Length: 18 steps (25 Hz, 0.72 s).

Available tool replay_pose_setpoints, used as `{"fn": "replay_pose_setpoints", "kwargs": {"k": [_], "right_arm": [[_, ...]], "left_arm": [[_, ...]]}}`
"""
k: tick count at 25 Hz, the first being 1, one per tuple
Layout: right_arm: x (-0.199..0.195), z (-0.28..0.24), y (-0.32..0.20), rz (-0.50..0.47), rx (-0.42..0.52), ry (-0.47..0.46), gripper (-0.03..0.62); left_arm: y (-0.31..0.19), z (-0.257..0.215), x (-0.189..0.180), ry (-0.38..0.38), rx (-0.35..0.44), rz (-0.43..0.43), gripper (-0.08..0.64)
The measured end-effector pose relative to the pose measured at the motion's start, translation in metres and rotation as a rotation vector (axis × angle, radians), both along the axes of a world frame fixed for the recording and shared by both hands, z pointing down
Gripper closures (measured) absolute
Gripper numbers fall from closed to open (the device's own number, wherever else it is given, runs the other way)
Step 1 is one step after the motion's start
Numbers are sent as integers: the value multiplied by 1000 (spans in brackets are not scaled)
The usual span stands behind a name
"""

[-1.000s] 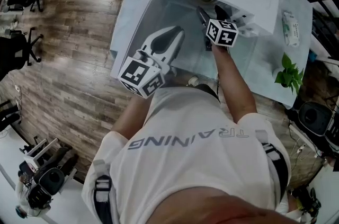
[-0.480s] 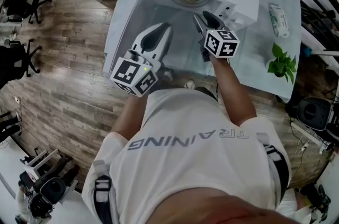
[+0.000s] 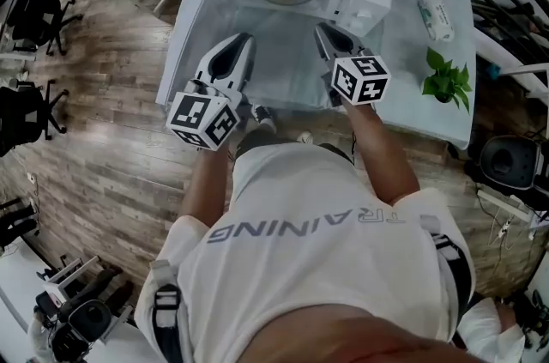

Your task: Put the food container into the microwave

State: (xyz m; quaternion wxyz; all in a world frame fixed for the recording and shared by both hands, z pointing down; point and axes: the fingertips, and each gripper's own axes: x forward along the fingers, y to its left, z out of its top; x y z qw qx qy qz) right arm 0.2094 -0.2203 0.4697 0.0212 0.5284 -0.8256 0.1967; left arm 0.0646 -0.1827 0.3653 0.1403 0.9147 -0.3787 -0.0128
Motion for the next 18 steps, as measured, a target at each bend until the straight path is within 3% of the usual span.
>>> {"fn": "replay_pose_setpoints", "kwargs": {"k": [18], "right_arm": [[13,-121,94,-31,299,142,569]], "left_arm": [[45,3,18,-40,42,45,500]]}}
